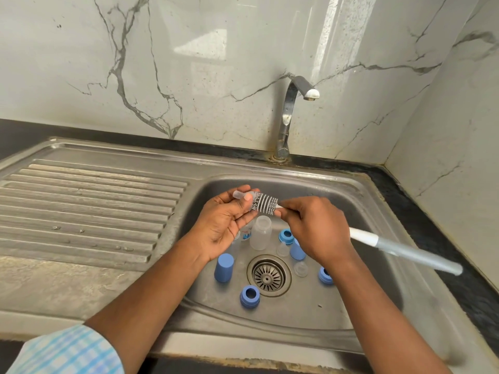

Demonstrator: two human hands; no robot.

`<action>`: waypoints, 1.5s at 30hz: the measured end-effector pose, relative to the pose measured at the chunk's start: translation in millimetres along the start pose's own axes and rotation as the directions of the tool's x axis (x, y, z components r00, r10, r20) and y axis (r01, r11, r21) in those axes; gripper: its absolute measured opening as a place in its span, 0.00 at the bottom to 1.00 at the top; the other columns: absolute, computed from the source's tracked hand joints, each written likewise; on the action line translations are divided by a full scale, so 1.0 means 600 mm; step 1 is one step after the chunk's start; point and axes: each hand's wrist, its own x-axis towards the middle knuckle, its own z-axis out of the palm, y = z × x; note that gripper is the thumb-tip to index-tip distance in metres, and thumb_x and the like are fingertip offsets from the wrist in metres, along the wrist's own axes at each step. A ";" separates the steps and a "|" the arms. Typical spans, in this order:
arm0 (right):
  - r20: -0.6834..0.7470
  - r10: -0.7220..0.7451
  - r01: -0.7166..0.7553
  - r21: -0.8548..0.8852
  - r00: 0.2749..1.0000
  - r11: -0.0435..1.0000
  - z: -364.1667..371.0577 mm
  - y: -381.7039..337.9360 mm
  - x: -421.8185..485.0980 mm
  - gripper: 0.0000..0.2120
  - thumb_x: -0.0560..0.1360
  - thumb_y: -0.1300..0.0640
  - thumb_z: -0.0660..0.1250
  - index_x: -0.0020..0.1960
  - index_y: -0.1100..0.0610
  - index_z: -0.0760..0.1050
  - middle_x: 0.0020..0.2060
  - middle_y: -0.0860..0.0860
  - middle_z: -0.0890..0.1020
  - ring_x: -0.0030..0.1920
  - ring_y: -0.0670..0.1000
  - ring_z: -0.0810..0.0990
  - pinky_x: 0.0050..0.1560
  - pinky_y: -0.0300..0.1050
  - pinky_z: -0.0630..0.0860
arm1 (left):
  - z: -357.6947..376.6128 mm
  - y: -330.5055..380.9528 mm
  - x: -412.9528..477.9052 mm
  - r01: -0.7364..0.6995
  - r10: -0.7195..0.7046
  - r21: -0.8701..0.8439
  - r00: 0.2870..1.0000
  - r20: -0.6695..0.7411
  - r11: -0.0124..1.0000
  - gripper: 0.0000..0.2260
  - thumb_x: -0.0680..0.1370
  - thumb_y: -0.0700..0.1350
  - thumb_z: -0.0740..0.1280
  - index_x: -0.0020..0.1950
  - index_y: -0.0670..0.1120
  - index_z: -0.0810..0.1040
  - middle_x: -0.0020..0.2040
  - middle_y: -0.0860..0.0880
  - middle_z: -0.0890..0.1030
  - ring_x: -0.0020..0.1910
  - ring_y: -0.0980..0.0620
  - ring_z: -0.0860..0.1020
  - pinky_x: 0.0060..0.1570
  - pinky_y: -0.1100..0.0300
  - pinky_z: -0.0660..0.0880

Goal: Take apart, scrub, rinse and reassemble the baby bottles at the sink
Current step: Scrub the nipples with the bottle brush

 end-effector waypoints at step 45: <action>-0.032 0.022 -0.016 0.168 0.999 0.986 0.000 0.023 -0.003 0.18 0.81 0.44 0.62 0.37 0.53 0.75 0.24 0.48 0.72 0.26 0.47 0.69 0.29 0.44 0.62 | -0.019 -0.006 0.014 -0.129 0.193 0.313 0.964 -0.183 0.941 0.02 0.78 0.39 0.69 0.49 0.43 0.78 0.44 0.46 0.83 0.44 0.49 0.83 0.40 0.61 0.82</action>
